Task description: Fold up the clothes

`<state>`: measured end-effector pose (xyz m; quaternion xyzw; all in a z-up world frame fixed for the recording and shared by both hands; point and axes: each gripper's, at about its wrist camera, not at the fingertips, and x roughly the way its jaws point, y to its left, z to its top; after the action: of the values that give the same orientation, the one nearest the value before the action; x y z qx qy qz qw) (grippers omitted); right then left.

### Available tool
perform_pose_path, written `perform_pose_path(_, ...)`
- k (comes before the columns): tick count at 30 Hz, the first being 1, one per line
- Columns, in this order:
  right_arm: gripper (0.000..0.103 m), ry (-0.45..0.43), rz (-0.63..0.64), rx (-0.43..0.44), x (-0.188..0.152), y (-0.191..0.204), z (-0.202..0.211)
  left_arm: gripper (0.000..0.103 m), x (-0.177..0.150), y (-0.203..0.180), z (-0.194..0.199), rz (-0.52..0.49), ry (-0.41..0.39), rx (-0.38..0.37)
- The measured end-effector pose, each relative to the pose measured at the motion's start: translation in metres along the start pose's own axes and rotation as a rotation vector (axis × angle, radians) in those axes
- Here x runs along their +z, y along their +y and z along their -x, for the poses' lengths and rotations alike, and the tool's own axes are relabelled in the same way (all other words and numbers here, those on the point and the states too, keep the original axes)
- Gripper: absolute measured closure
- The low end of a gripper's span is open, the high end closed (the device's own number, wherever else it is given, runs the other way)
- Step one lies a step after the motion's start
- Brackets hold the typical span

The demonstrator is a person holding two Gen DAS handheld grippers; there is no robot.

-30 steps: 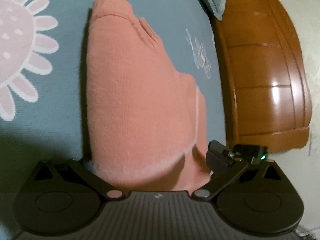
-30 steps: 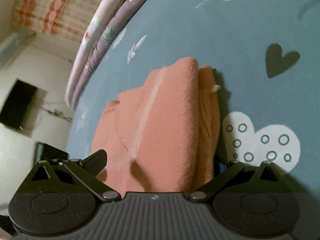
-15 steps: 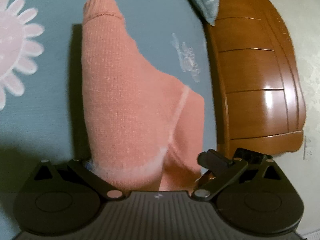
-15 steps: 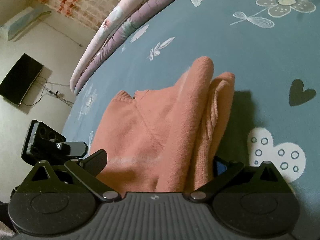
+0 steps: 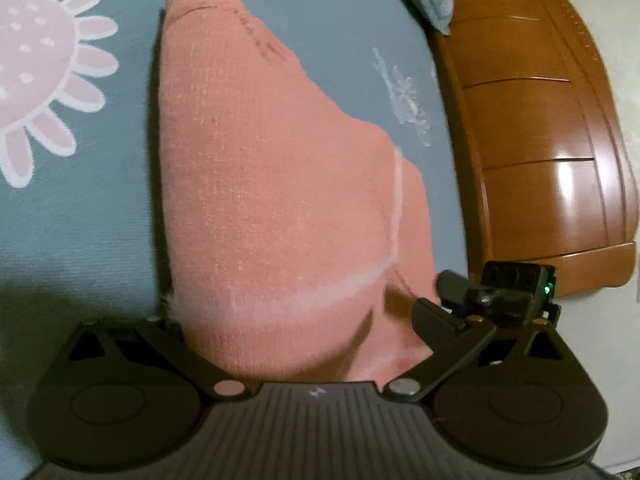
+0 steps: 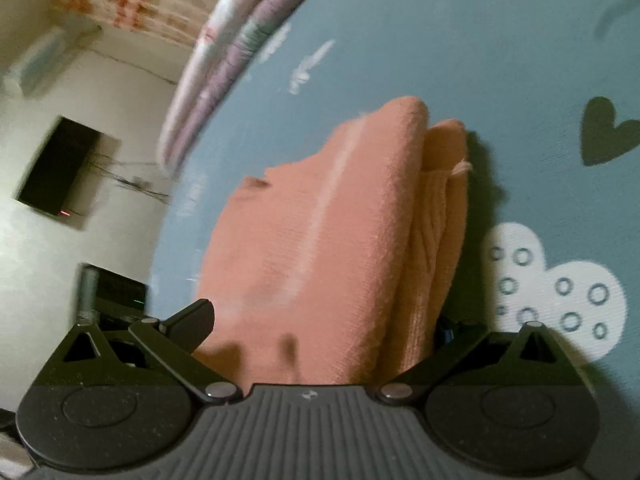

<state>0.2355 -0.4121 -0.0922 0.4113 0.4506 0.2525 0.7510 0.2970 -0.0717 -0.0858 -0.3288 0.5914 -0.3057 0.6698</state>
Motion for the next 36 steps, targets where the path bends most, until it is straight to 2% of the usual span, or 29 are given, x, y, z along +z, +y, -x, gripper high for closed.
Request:
perform_pose_path(3, 0.0, 0.019, -0.053, 0.066, 0.007, 0.002, 0.006, 0.002, 0.009, 0.0, 0.001, 0.032, -0.013, -0.036)
perform_pose_path(7, 0.0, 0.067, -0.032, 0.028, 0.012, 0.007, 0.002, 0.002, 0.016, -0.006, -0.001, 0.028, -0.031, -0.051)
perform_pose_path(11, 0.0, 0.077, -0.017, 0.034, 0.014, 0.015, 0.006, 0.002, 0.02, -0.016, 0.001, 0.006, -0.048, -0.059)
perform_pose_path(17, 0.0, 0.088, 0.032, 0.004, 0.014, 0.026, 0.013, 0.002, -0.007, -0.019, 0.014, -0.017, -0.056, -0.064)
perform_pose_path(27, 0.0, 0.04, 0.096, -0.037, 0.022, 0.028, 0.054, 0.002, -0.017, -0.046, -0.007, -0.08, -0.054, -0.082)
perform_pose_path(36, 0.0, -0.024, 0.097, -0.06, 0.028, 0.0, 0.112, 0.002, -0.021, -0.08, -0.034, -0.151, -0.038, -0.114)
